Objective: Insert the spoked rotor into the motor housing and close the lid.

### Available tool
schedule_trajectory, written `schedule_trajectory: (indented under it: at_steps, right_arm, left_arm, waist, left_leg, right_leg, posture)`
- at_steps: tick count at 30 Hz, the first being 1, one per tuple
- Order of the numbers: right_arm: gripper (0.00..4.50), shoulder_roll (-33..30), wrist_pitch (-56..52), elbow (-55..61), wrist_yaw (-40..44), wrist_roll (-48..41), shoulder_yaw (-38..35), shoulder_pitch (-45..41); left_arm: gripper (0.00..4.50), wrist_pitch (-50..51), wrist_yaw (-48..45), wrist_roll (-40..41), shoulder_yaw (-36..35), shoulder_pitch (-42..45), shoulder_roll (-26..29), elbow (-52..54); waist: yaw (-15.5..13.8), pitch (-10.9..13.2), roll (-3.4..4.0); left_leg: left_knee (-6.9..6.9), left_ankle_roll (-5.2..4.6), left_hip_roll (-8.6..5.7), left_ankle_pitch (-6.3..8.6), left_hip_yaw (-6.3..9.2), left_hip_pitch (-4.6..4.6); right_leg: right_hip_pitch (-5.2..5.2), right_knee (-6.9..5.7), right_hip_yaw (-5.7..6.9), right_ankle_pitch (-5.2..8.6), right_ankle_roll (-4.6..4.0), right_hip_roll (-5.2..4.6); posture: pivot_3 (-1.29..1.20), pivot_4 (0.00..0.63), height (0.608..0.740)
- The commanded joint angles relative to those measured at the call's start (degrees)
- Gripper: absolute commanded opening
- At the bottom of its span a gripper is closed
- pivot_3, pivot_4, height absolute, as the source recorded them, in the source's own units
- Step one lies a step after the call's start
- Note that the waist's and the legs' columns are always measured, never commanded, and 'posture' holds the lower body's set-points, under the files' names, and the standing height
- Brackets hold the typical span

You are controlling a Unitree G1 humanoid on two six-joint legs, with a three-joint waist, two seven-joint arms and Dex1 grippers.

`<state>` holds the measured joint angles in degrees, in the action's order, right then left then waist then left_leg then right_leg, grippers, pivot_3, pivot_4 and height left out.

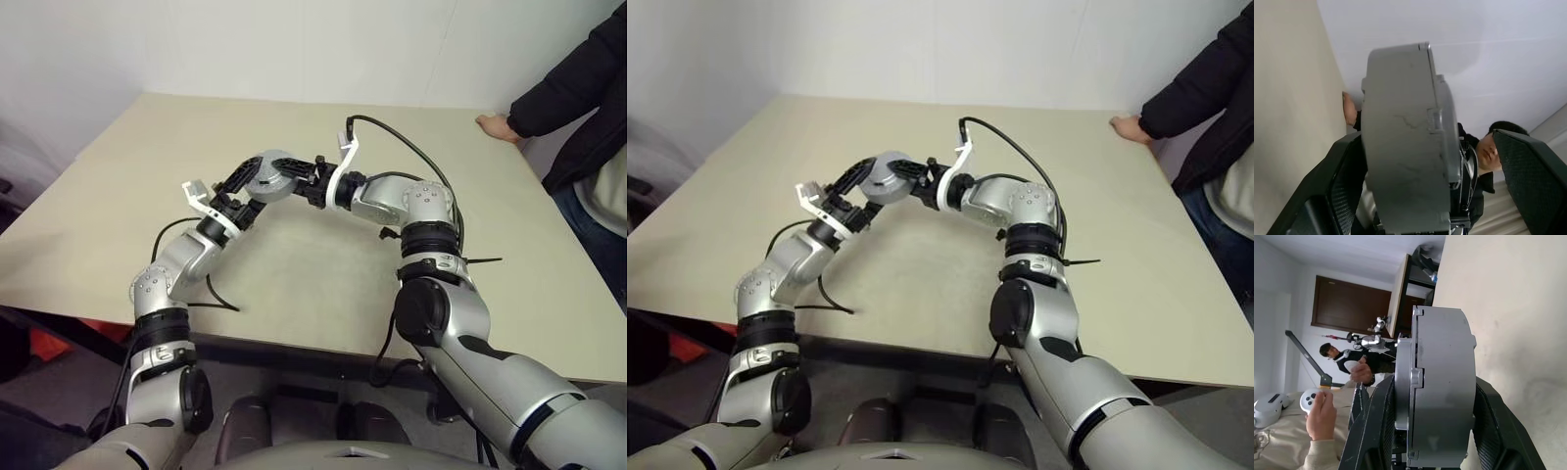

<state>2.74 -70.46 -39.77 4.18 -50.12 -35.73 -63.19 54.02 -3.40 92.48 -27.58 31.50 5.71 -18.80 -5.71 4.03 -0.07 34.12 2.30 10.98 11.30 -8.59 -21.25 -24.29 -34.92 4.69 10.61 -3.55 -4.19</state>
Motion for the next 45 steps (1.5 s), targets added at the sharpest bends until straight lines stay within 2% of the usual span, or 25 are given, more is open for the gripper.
schedule_trajectory:
  at_steps: [1,7,13,14,21,24,31,36,45]
  right_arm:
    - [2.08,0.21,0.01,3.89,1.03,-3.46,-0.43,-1.21]
    - [2.08,0.13,0.93,3.32,1.00,-2.92,-0.23,-1.43]
    - [2.08,0.29,1.90,2.55,0.96,-2.65,0.18,-1.67]
    - [2.08,0.32,1.94,2.55,0.93,-2.65,0.20,-1.68]
    - [2.08,0.38,2.04,2.68,0.99,-2.52,0.50,-1.63]
    - [2.08,-0.02,2.20,4.16,3.67,-1.91,2.42,-0.93]
    - [4.45,-0.27,4.66,5.66,4.04,-0.69,4.60,-0.02]
    - [4.48,-0.21,10.63,4.85,2.30,1.98,5.67,0.03]
    - [4.48,-1.47,18.93,-0.40,-1.00,5.24,5.06,0.21]
  left_arm:
    - [4.22,-0.04,-1.32,-0.43,0.12,1.50,0.13,0.24]
    - [4.22,-0.76,-1.49,-1.09,-0.82,1.22,0.51,0.41]
    - [2.27,-1.59,-1.37,-1.38,-1.75,0.45,0.52,1.57]
    - [2.09,-1.64,-1.32,-1.40,-1.80,0.42,0.50,1.62]
    - [2.09,-1.58,-1.11,-1.66,-1.53,0.24,0.07,1.80]
    - [2.09,-1.58,-1.17,-1.81,-1.45,0.37,0.06,1.67]
    - [2.09,-1.76,-1.06,-2.16,-1.49,0.45,-0.18,1.61]
    - [2.09,-3.42,-1.01,-3.65,-1.94,0.27,-0.43,1.91]
    - [2.09,-15.47,0.74,-10.98,-7.50,-3.15,0.68,1.75]
  waist:
    - [0.01,0.00,0.00]
    - [0.00,0.00,0.00]
    - [0.01,0.00,0.00]
    - [-0.01,0.00,0.00]
    - [-0.01,0.00,0.00]
    - [-0.02,0.00,0.00]
    - [-0.03,0.00,0.00]
    - [-0.07,0.00,0.00]
    - [0.28,0.00,-0.01]
  left_leg:
    - [0.00,0.00,0.00,0.00,0.00,0.00]
    - [0.00,0.00,0.00,0.00,0.00,0.00]
    - [0.01,0.00,0.00,0.00,0.00,0.00]
    - [0.01,0.00,0.00,0.00,0.01,-0.01]
    - [0.02,0.00,0.01,0.00,0.01,-0.01]
    - [0.02,0.00,0.00,0.00,0.01,-0.01]
    - [0.03,0.00,0.01,0.00,0.01,-0.01]
    - [0.04,0.00,0.01,0.00,0.01,-0.01]
    - [0.04,0.00,-0.01,0.00,0.01,0.00]
  right_leg:
    - [0.00,0.00,0.00,0.00,0.00,0.00]
    - [0.00,0.00,0.00,0.00,0.00,0.00]
    - [0.00,0.00,0.00,-0.01,0.00,0.00]
    - [0.00,0.00,0.00,-0.01,0.00,0.00]
    - [0.00,-0.01,0.00,-0.01,0.00,-0.01]
    - [0.00,-0.01,0.00,-0.01,0.00,-0.01]
    - [0.00,-0.02,0.00,-0.01,0.00,-0.01]
    - [0.01,-0.02,0.00,-0.01,0.01,-0.01]
    - [0.01,-0.02,0.00,-0.01,0.02,-0.01]
  posture:
    - [0.00,0.000,0.740]
    - [0.00,0.000,0.740]
    - [0.00,0.000,0.740]
    - [0.00,0.000,0.740]
    - [0.00,0.000,0.740]
    - [0.00,0.000,0.740]
    - [0.00,0.000,0.740]
    - [0.00,0.000,0.740]
    - [0.00,0.000,0.740]
